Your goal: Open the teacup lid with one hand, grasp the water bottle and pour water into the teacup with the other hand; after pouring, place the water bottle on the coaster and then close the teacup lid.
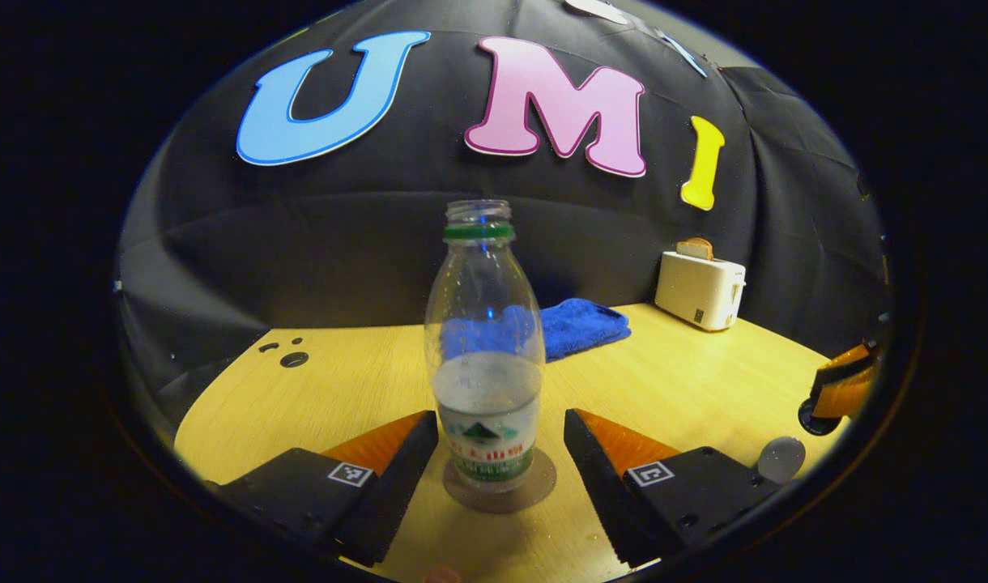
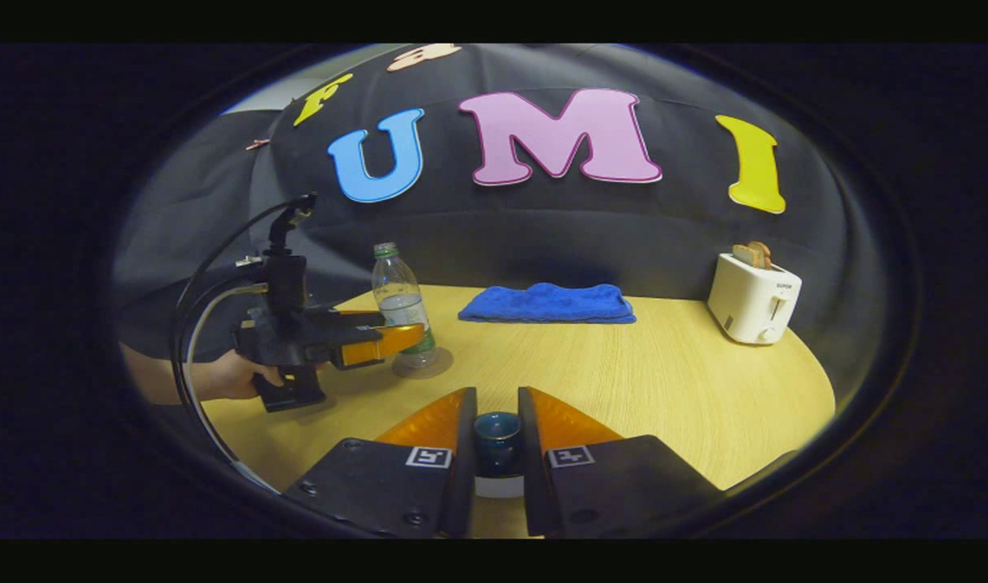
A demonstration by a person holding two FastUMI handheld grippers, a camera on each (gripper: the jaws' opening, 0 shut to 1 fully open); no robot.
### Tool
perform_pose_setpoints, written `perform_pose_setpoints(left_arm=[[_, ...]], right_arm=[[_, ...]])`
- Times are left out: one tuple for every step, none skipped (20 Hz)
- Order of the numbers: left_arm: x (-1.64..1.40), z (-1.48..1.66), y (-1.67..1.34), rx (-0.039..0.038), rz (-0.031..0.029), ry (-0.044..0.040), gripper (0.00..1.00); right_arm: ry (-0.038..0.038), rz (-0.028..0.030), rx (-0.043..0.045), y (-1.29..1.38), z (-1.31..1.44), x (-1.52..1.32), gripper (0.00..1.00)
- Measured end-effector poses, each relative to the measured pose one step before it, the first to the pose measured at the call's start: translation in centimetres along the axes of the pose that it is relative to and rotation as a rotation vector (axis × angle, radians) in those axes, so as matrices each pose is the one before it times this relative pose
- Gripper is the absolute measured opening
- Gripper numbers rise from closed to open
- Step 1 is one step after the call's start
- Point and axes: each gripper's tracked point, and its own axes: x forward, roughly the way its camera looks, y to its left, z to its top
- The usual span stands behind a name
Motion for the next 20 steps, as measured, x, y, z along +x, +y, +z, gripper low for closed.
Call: perform_pose_setpoints(left_arm=[[-0.682, -0.799, 0.094, -0.00621, 0.00365, 0.01517, 0.98], [-0.891, -0.609, 0.006, -0.00977, 0.00127, 0.01654, 0.98], [-0.957, -0.675, 0.007, -0.00925, 0.00531, 0.00919, 0.98], [-1.035, -0.396, 0.125, -0.0019, 0.00617, 0.008, 0.98], [-0.978, -0.535, 0.43, 0.00245, 0.01981, 0.00431, 0.98], [-1.003, -0.147, 0.448, -0.00288, 0.01143, -0.00264, 0.98], [-1.098, -0.117, 0.017, -0.0037, -0.00097, 0.00136, 0.98], [-1.195, 0.081, 0.317, 0.00127, 0.00525, -0.00331, 0.98], [-0.868, 0.284, 0.273, 0.00214, 0.0044, -0.00257, 0.98], [-0.992, 0.3, 0.148, 0.00392, 0.00169, -0.00115, 0.98], [-0.976, 0.488, 0.245, 0.0014, 0.00739, -0.00224, 0.98], [-0.806, 0.478, 0.139, -0.00323, 0.00937, -0.00476, 1.0], [-0.788, 0.677, 0.107, -0.01132, 0.01057, -0.01147, 0.98], [-0.566, 0.625, -0.176, -0.01637, 0.00257, -0.0109, 0.98], [-0.603, 0.473, -0.224, -0.01717, -0.00034, -0.01279, 0.98], [-0.275, 0.149, -0.345, -0.01892, -0.00597, -0.00568, 0.98], [-0.171, -0.098, -0.337, -0.02093, -0.01115, 0.00603, 0.98], [-0.098, -0.075, -0.062, -0.01705, -0.00481, 0.00244, 0.98], [-0.104, -0.11, 0.046, -0.00988, 0.00052, 0.00373, 0.98], [0.105, -0.136, 0.092, -0.00541, 0.00537, 0.0052, 0.98]], right_arm=[[0.00003, 0.00159, 0.00245, 0.002, -0.304, -0.033, 0.28], [-0.00104, 0.00094, 0.00281, -0.009, -0.416, 0.032, 0.28], [-0.00431, -0.00103, 0.00085, -0.109, -0.343, -0.042, 0.28], [-0.00383, -0.00227, -0.00102, -0.051, -0.235, 0.036, 0.28], [-0.00215, -0.00156, -0.00213, -0.128, -0.51, 0.072, 0.28], [-0.00605, 0.00114, -0.00078, -0.016, -0.323, 0.042, 0.28], [-0.00923, 0.00104, -0.00202, -0.005, -0.322, 0.058, 0.28], [-0.00995, 0.00258, -0.00396, 0.037, -0.172, 0.01, 0.28], [-0.01053, 0.00523, -0.00385, 0.133, -0.281, -0.007, 0.26], [-0.00692, 0.00616, -0.002, 0.195, -0.289, 0.052, 0.28], [-0.0064, 0.008, 0.00182, 0.248, -0.333, -0.045, 0.28], [-0.00553, 0.00382, 0.00379, 0.21, -0.289, 0.072, 0.28], [-0.00666, 0.00359, 0.00372, 0.151, -0.182, 0.021, 0.28], [-0.00373, -0.00182, -0.00114, -0.004, -0.232, 0.093, 0.28], [0.00071, 0.0049, -0.00073, 0.143, -0.262, 0.065, 0.28], [-0.00828, -0.00303, -0.00293, -0.097, -0.02, 0.13, 0.28], [-0.00068, 0.0036, -0.00095, 0.001, -0.153, 0.167, 0.28], [0.00249, 0.00631, -0.00043, 0.103, -0.252, 0.171, 0.28], [0.00344, 0.00167, -0.00668, -0.023, -0.301, -0.006, 0.33], [0.00306, -0.00044, -0.01674, -0.055, -0.259, 0.008, 0.23]])
